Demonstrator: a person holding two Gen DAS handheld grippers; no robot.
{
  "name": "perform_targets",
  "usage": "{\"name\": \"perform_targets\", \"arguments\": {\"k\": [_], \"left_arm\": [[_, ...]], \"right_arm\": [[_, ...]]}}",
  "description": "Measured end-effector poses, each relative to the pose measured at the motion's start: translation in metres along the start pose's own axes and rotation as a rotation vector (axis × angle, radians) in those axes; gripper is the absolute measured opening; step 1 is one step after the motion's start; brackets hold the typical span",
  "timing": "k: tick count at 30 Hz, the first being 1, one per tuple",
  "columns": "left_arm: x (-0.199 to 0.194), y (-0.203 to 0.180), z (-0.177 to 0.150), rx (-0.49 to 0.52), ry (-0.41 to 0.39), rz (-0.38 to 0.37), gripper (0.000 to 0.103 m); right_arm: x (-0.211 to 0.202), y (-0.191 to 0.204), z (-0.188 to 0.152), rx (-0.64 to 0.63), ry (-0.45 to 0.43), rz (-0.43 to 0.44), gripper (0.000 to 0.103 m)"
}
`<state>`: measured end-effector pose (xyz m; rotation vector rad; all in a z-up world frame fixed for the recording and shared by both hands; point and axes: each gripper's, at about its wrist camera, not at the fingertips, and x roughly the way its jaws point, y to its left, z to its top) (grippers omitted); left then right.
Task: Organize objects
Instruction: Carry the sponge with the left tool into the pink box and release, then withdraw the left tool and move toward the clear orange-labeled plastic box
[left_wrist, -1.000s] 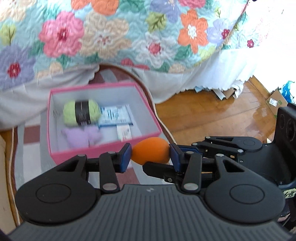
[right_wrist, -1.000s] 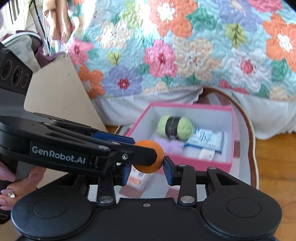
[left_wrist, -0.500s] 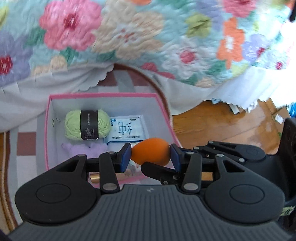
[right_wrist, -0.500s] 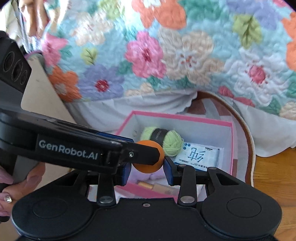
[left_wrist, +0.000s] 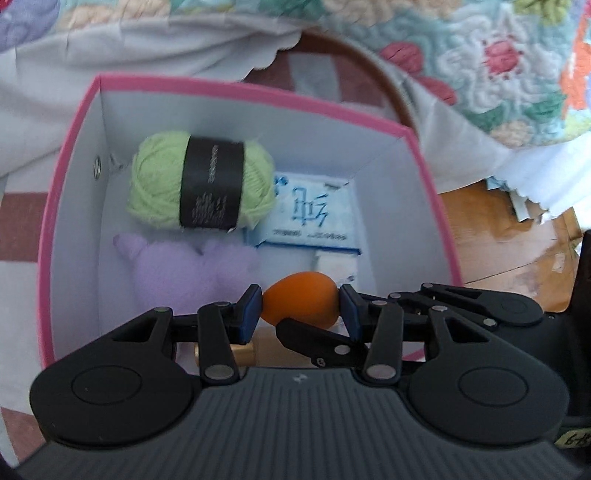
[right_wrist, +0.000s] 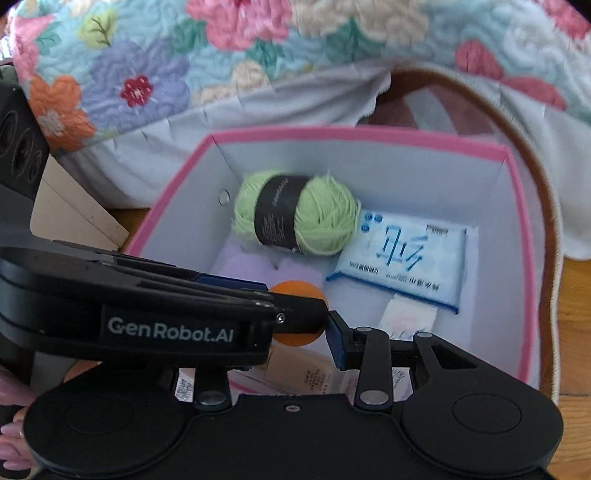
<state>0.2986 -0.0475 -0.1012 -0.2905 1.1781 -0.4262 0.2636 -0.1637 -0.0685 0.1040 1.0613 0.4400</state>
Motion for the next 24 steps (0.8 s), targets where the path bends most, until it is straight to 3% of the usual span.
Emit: {"name": "perform_targets", "arguments": {"k": [7,10,12,19,24], "left_arm": [[0.020,0.008,-0.008,-0.059,-0.021,-0.012,0.045],[0.023,0.008,-0.011,-0.075,-0.048,0.027,0.047],[0.021,0.001,-0.012,-0.038,-0.043,0.072,0.047],[-0.026,-0.012,-0.018,0.005,-0.092,0.065,0.051],[-0.061,-0.025,-0.031,0.092,-0.112,0.184,0.052]], "right_arm": [[0.019,-0.014,-0.004,0.041,0.030,-0.001,0.046],[0.021,-0.015,-0.006,0.018,0.035,-0.041,0.061],[0.018,-0.015,-0.009,-0.007,0.025,-0.084,0.064],[-0.029,-0.024,-0.020,0.007,-0.055,-0.051,0.067],[-0.079,-0.014,-0.029,-0.016,-0.124,-0.001,0.072]]}}
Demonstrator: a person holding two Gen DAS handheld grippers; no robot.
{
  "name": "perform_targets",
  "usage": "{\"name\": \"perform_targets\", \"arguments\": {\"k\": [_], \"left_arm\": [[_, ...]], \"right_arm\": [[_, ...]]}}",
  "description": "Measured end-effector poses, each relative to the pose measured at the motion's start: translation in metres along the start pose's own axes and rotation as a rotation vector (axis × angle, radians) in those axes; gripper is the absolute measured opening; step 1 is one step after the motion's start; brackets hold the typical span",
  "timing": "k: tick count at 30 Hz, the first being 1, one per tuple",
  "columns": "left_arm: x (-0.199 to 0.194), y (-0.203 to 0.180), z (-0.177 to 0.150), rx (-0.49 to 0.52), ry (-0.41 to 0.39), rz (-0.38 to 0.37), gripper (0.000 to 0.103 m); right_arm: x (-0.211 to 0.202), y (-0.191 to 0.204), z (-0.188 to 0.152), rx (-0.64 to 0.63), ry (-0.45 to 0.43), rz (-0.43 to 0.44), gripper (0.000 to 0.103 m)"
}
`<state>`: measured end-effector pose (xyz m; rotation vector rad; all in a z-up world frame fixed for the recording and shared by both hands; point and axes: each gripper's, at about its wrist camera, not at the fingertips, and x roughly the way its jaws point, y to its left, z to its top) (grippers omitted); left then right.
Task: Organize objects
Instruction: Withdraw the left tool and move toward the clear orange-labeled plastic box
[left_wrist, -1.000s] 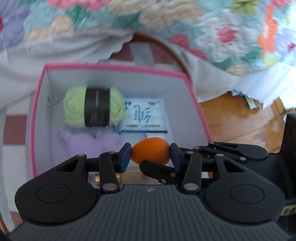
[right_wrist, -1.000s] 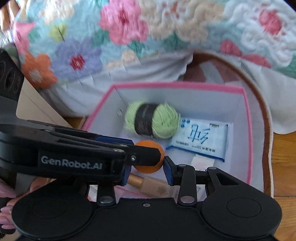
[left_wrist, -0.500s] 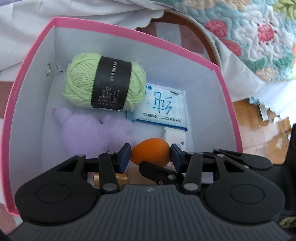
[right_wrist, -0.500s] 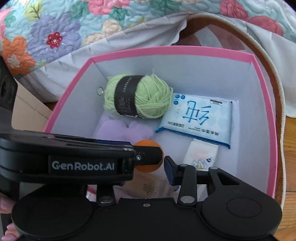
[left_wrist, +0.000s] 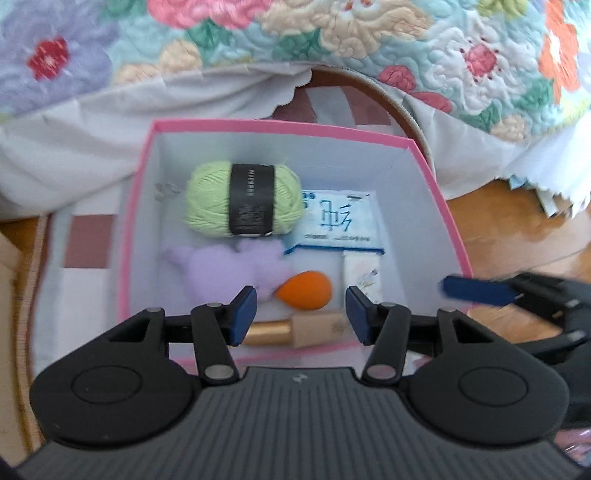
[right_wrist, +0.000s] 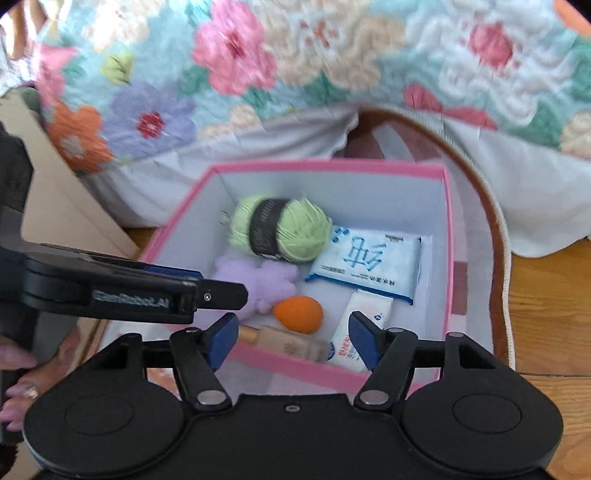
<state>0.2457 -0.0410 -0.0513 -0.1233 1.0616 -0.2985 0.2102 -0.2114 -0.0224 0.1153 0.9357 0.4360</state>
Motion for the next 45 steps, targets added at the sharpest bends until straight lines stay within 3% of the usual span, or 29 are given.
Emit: {"name": "perform_targets", "arguments": {"k": [14,22,29,34,39,42,45], "left_arm": [[-0.111,-0.004,-0.045,0.018,-0.043,0.005,0.055],[-0.149,0.004,-0.072,0.025,-0.067,0.025,0.055],[-0.146,0.026,-0.098,0.003,-0.073,0.038,0.053],[-0.135,0.041,-0.107,-0.005,-0.074,0.013,0.055],[-0.116,0.050,-0.112,0.001,-0.053,0.008,0.059],[-0.099,0.058,-0.113,0.006,-0.083,-0.034,0.061],[-0.077,0.073,-0.112,-0.046,-0.080,-0.055,0.061]], "right_arm": [[-0.105,0.060,-0.024,-0.161,-0.067,0.055,0.077],[-0.127,0.089,-0.051,-0.201,-0.056,0.017,0.078],[-0.128,0.105,-0.069,-0.229,-0.065,0.043,0.080],[-0.123,0.114,-0.081,-0.306,-0.099,0.088,0.090],[-0.098,0.122,-0.085,-0.317,-0.091,0.125,0.092],[-0.075,0.125,-0.090,-0.301,-0.083,0.149,0.092],[-0.048,0.128,-0.095,-0.297,-0.055,0.160,0.092]]}}
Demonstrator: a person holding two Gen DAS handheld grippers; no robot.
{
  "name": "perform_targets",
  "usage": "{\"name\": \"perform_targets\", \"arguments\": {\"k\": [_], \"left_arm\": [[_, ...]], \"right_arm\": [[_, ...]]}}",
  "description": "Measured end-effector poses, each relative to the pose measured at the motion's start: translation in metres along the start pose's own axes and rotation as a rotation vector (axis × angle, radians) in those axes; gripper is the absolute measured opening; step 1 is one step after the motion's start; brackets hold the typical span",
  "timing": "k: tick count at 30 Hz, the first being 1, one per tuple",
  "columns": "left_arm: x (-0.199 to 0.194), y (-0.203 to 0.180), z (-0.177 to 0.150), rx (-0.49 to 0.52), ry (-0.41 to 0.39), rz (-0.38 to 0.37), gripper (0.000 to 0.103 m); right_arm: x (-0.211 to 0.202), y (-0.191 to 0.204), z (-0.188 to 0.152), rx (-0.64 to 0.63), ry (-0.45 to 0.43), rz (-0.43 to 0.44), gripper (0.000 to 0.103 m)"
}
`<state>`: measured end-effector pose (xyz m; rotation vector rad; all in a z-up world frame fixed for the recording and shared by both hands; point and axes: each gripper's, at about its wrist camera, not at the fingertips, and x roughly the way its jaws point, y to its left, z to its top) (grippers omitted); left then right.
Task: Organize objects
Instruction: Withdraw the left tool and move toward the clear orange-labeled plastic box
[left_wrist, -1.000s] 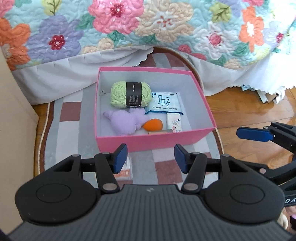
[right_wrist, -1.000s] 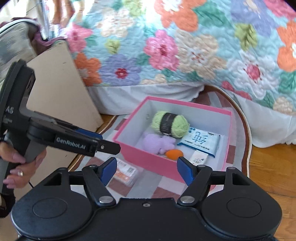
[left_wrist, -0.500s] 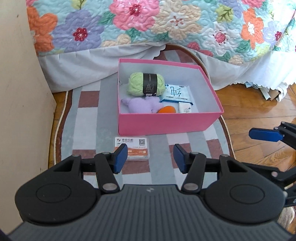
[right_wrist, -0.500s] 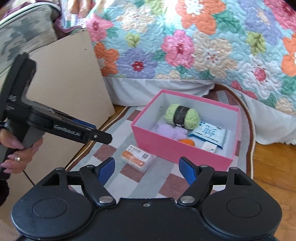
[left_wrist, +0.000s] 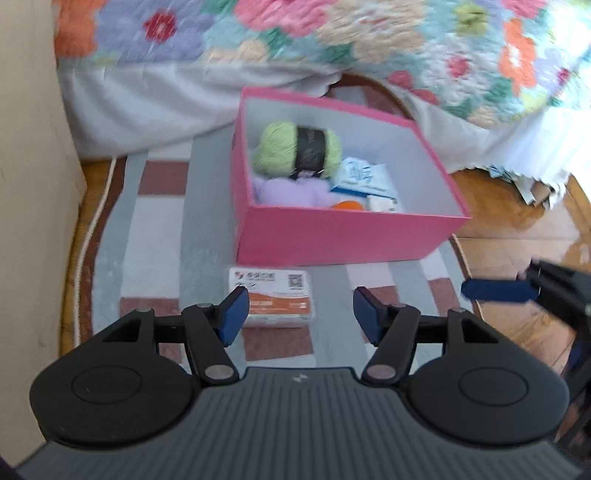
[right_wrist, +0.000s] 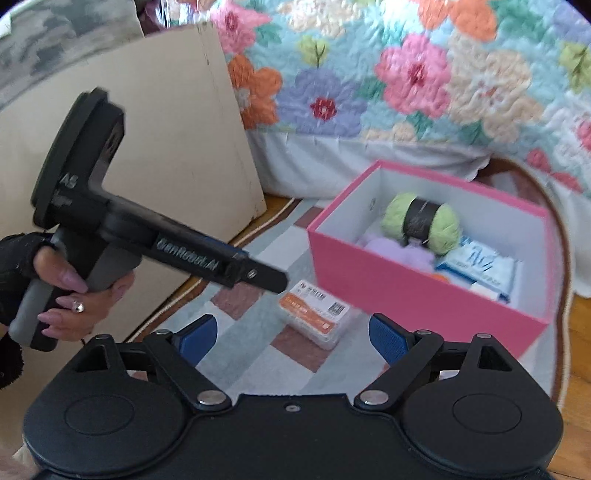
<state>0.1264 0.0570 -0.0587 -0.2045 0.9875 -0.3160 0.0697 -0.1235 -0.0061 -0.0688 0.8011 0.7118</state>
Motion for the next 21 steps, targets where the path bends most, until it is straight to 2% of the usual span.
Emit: {"name": "perform_targets", "arguments": {"k": [5,11,18,21], "left_arm": [[0.031,0.023,-0.002,-0.042,0.008,-0.002,0.062],[0.053,0.040,-0.012,-0.037,-0.003,0.091,0.061],[0.067,0.056,-0.018,-0.101,-0.016,0.047,0.060],[0.071,0.060,-0.017,-0.126,-0.043,0.019,0.060]], "right_arm": [[0.042,-0.006,-0.007,0.016,0.044,0.025,0.092],[0.087,-0.015,-0.013,0.029,0.085,0.046,0.092],[0.119,-0.021,-0.026,0.025,0.072,0.006,0.091],[0.129,-0.013,-0.038,-0.087,0.051,-0.073,0.091]]}}
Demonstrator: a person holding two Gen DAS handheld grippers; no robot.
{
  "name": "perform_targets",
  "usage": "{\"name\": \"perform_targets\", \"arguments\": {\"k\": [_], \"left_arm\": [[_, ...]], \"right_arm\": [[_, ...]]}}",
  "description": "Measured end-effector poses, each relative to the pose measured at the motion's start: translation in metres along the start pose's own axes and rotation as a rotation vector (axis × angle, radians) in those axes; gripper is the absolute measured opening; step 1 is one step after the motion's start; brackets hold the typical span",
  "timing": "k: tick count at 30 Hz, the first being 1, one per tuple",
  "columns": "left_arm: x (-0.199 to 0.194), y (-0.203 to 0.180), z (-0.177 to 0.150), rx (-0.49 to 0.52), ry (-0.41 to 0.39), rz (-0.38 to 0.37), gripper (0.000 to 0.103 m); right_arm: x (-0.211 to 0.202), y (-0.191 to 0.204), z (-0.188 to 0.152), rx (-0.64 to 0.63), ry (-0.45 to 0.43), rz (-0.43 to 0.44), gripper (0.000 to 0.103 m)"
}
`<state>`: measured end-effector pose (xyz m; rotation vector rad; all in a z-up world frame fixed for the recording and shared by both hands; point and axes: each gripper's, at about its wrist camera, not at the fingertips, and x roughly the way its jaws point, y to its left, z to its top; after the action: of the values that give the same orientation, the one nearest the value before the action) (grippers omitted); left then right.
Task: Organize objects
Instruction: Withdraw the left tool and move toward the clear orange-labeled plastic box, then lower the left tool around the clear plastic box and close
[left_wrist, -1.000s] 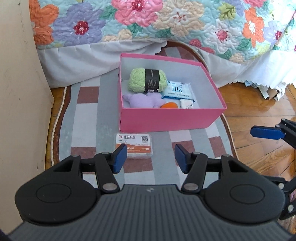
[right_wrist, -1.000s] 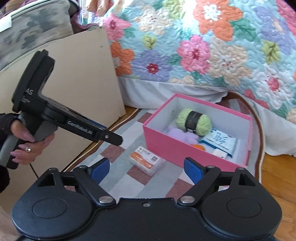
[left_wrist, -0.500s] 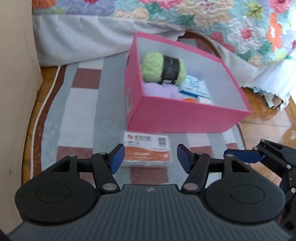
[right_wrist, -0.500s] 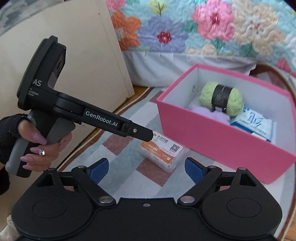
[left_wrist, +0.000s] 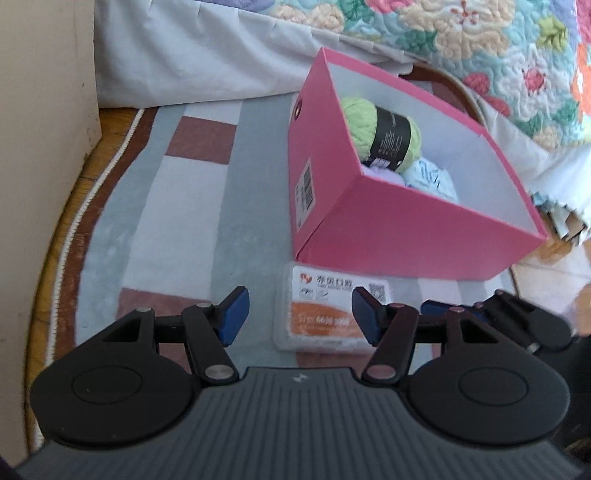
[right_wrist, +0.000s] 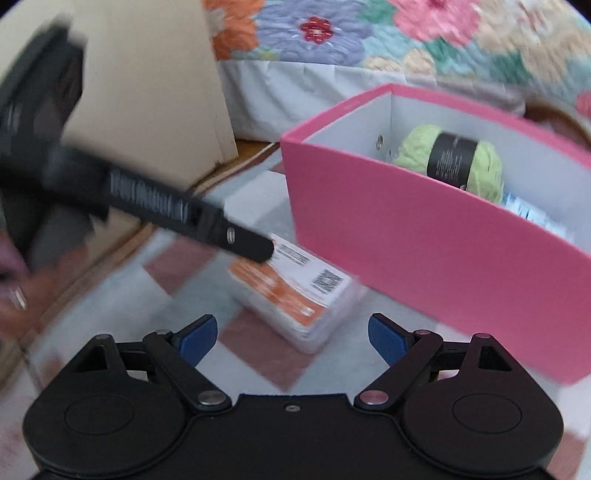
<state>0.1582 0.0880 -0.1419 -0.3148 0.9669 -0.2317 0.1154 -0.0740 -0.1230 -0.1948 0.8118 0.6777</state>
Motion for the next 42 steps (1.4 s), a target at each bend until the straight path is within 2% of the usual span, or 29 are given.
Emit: {"name": "perform_targets", "arguments": {"k": [3,7,10,12,15,18,20,22,25,30,31,33,35,38,42], "left_arm": [[0.010,0.003,0.001,-0.041,0.018,-0.018,0.060],[0.022,0.001,-0.001,-0.038,0.048,-0.007,0.058],[0.026,-0.004,-0.003,-0.058,0.085,-0.059,0.054],[0.027,-0.011,-0.005,-0.026,0.113,-0.072,0.053],[0.029,-0.024,-0.009,-0.003,0.156,-0.091,0.053],[0.028,-0.038,-0.014,0.021,0.179,-0.132,0.053],[0.031,-0.042,-0.018,-0.010,0.206,-0.163,0.053],[0.040,-0.048,-0.022,-0.040,0.246,-0.152,0.053],[0.042,-0.058,-0.024,-0.023,0.231,-0.128,0.054],[0.039,-0.052,-0.019,-0.071,0.194,-0.085,0.052],[0.040,-0.049,-0.018,-0.078,0.186,-0.083,0.053],[0.042,-0.044,-0.017,-0.112,0.186,-0.111,0.046],[0.044,-0.046,-0.017,-0.134,0.175,-0.112,0.046],[0.043,-0.055,-0.019,-0.113,0.158,-0.085,0.046],[0.042,-0.061,-0.023,-0.121,0.148,-0.074,0.046]], "right_arm": [[0.007,0.004,-0.007,-0.061,-0.013,-0.022,0.091],[0.012,-0.002,-0.005,-0.011,-0.019,0.001,0.091],[0.012,-0.005,-0.005,-0.007,-0.026,0.021,0.089],[0.011,-0.004,-0.005,-0.034,-0.025,0.016,0.089],[0.007,-0.002,-0.004,-0.052,0.024,0.025,0.091],[-0.004,-0.011,-0.006,-0.006,0.084,0.029,0.091],[-0.013,-0.020,-0.009,0.034,0.110,0.047,0.091],[-0.020,-0.029,-0.014,0.081,0.109,0.056,0.091],[-0.020,-0.032,-0.017,0.097,0.099,0.037,0.091],[-0.009,-0.027,-0.025,0.032,0.101,-0.025,0.090],[-0.007,-0.026,-0.026,0.025,0.093,-0.039,0.086],[-0.003,-0.020,-0.029,-0.018,0.076,-0.090,0.084],[-0.003,-0.009,-0.033,-0.092,0.047,-0.135,0.085],[-0.005,-0.017,-0.033,0.003,0.047,-0.122,0.084],[-0.012,-0.023,-0.035,0.025,0.049,-0.120,0.082]]}}
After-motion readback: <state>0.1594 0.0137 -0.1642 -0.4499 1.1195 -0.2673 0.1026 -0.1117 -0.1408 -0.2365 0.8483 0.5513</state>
